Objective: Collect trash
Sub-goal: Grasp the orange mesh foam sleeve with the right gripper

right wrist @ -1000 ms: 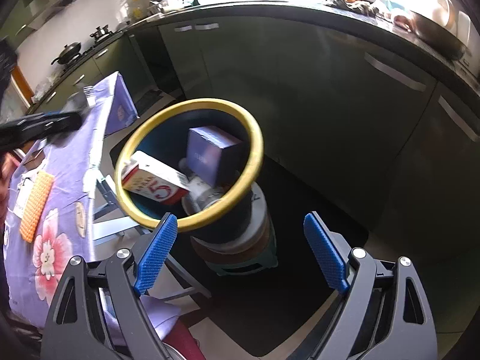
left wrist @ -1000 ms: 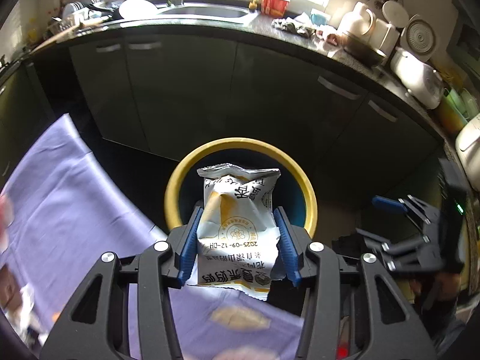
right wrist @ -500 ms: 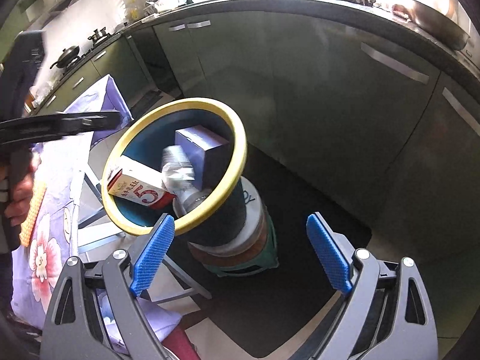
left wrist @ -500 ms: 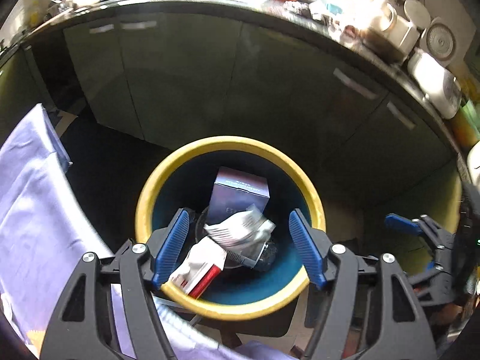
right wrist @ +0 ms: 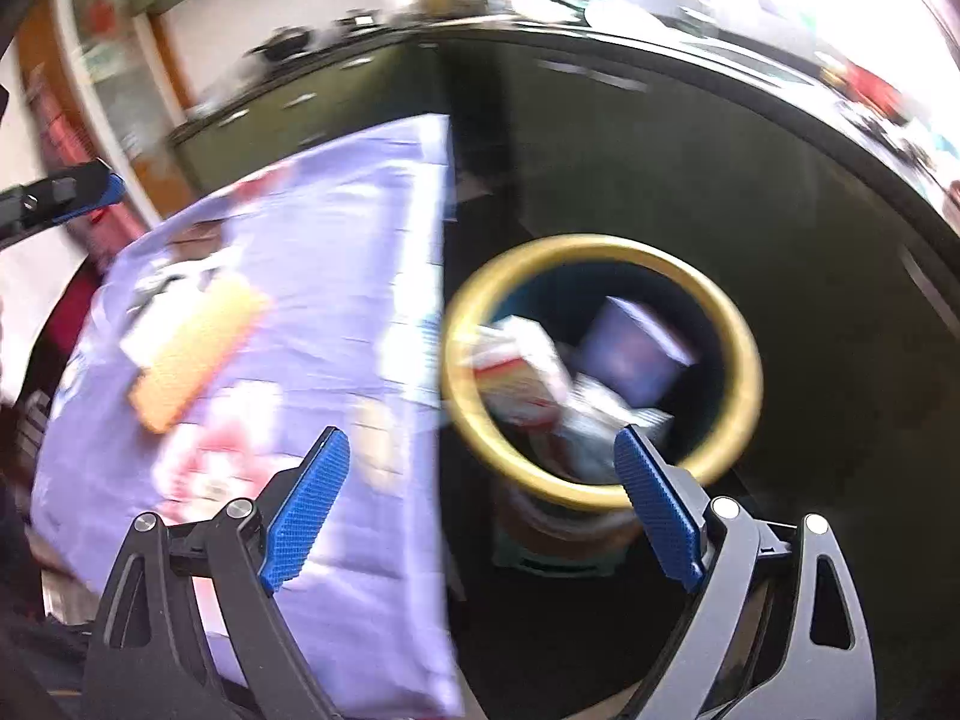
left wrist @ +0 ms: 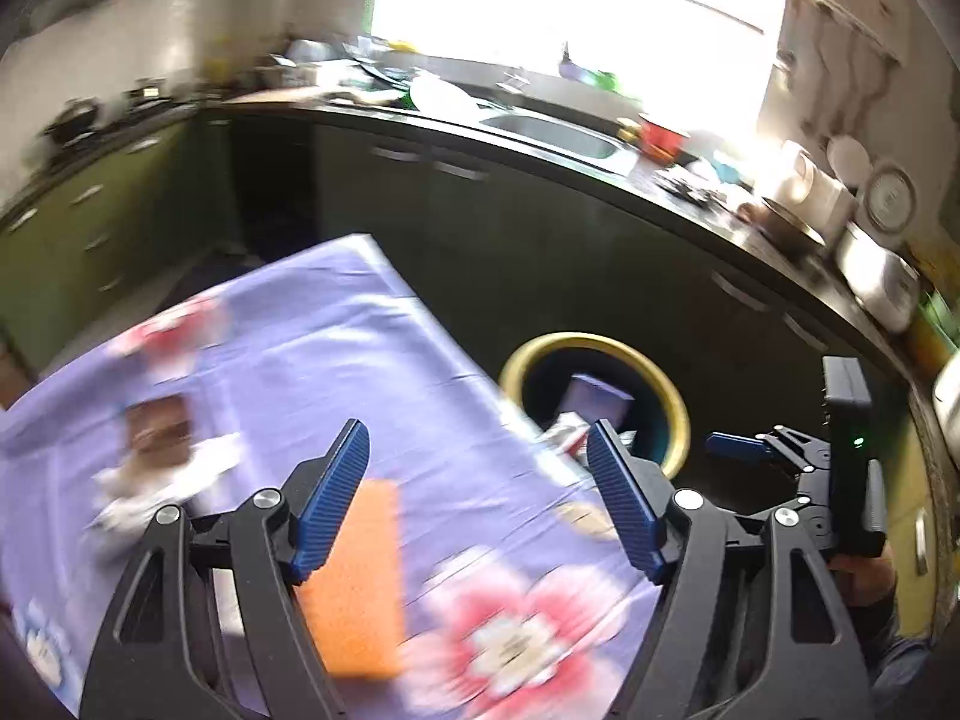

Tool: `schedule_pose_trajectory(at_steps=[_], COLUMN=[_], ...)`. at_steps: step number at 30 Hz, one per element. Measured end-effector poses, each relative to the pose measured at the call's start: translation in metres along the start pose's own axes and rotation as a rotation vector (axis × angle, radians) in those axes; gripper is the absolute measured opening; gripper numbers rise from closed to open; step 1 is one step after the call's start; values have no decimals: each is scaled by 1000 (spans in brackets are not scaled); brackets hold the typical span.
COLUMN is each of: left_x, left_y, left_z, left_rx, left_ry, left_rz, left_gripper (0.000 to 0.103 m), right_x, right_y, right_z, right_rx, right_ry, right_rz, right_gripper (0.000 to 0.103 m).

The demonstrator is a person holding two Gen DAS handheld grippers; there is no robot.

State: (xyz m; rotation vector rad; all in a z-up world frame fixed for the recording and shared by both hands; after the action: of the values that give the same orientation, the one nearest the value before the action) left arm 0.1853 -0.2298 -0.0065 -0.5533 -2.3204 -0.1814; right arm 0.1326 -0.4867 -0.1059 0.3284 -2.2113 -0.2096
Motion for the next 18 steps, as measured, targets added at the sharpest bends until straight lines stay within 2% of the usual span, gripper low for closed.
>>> schedule_pose_trajectory(at_steps=[6,11,15,18], left_x=[49,73,87,92], left_y=[76,119,141,154], left_z=[43,73,92,104], left_rx=[104,144,177,194], left_ry=[-55,-66,-77,-78], left_rz=[-102,-137,-135,-132], left_gripper=[74,74,74,74], right_x=[-32,-69,-105,-125], right_y=[106,177,213,215], right_z=[-23,-27,-27,-24], right_rx=[88,119,130,118], right_ry=[27,78,130,155], right_rz=[-145,-213,-173,-126], right_gripper=[80,80,80,80])
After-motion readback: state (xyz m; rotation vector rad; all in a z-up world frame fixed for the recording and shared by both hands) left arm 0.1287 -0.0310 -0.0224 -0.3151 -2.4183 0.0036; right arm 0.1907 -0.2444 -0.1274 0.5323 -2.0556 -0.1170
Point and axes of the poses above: each gripper's, at about its wrist camera, not at the fingertips, and x roughly against the way its jaws point, y to its left, z to its underside, the point moved 1 cm from there along -x, roughly the way its jaws point, and after that the axes turned 8 degrees about -z, right-handed, at the moved point
